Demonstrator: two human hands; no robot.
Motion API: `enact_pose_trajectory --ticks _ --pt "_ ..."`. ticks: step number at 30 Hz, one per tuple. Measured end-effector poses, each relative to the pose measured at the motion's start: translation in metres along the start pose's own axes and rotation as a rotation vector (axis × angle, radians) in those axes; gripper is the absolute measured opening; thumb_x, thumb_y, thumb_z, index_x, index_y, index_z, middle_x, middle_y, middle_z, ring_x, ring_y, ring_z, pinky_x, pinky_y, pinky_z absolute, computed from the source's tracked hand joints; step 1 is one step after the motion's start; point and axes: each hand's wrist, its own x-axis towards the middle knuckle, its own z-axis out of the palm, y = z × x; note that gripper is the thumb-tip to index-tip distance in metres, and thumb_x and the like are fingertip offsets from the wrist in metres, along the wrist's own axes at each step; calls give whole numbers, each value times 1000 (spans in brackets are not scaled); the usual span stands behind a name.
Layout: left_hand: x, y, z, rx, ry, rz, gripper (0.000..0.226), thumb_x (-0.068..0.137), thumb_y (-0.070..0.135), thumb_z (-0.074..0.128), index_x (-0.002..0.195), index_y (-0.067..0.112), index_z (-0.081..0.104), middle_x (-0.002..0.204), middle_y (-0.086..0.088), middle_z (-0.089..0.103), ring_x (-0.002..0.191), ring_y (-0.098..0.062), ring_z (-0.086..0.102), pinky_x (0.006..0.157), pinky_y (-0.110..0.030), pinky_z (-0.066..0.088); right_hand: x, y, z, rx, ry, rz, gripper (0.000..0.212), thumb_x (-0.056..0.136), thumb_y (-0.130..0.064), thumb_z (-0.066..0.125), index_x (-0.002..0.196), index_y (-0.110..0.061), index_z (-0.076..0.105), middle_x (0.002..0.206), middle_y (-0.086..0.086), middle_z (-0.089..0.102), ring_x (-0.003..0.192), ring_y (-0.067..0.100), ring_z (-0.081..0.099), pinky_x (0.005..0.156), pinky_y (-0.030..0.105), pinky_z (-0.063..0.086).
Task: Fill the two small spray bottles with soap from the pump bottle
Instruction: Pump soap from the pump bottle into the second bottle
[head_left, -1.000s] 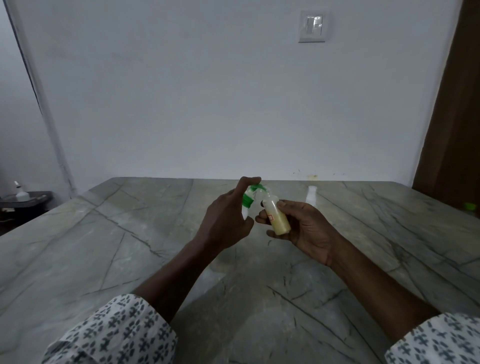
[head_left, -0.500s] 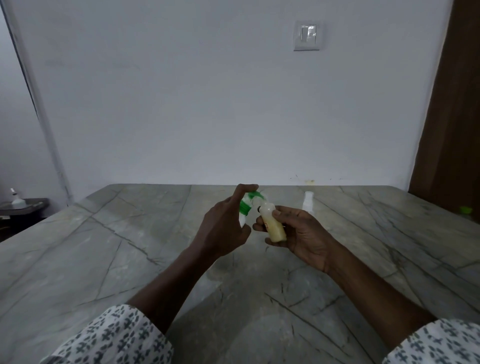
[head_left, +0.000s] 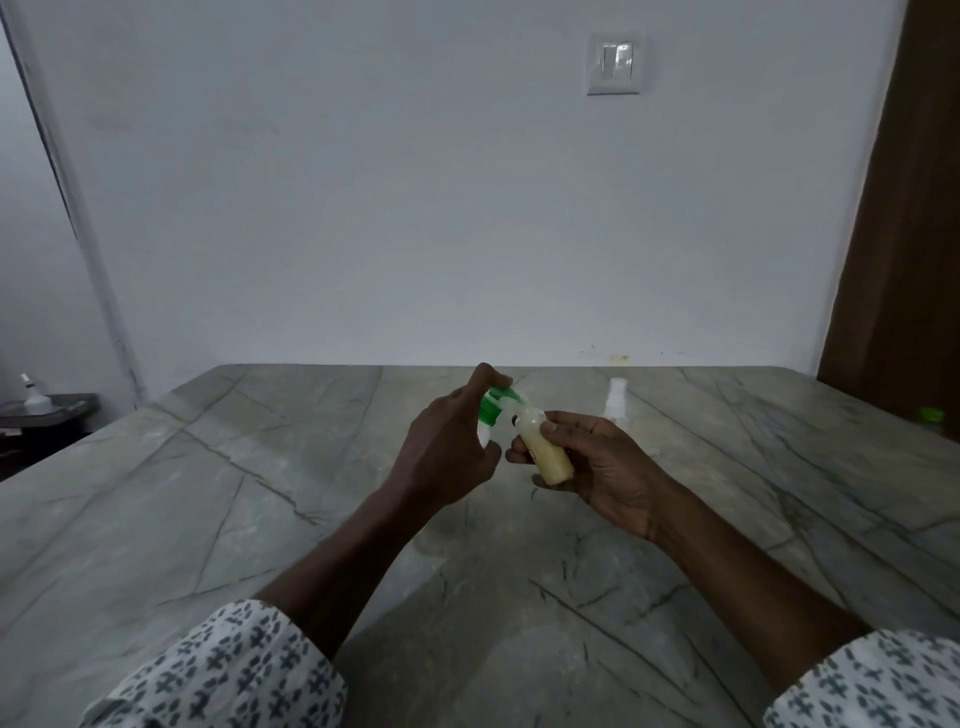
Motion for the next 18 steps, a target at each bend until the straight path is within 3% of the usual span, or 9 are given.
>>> enact_pose_trajectory --ticks 4,10,15,18 --pt "-2 -1 1 12 21 8 70 75 13 74 133 26 38 107 -1 67 57 -3 48 54 -12 37 0 -2 1 14 -12 -18 20 97 -13 51 111 -10 65 102 14 74 102 28 70 76 36 50" --pt "-4 -5 -2 -132 109 32 87 71 9 76 141 27 28 102 -1 66 66 -11 60 62 -26 57 0 -3 2 35 -29 -40 23 96 -13 52 114 -8 66 107 17 73 103 28 70 78 37 50" --pt "-4 3 0 -328 241 47 83 71 -1 76 140 12 33 101 12 61 86 7 62 76 -4 48 2 -1 1 56 -19 -46 26 97 -13 52 119 -6 64 110 17 73 102 27 71 79 36 53" --pt "-2 -1 -2 -341 311 -14 84 71 -4 73 142 16 31 99 4 64 86 0 62 73 -3 46 2 -1 1 52 -8 -53 25 96 -13 53 118 -7 64 112 17 72 103 27 70 77 35 54"
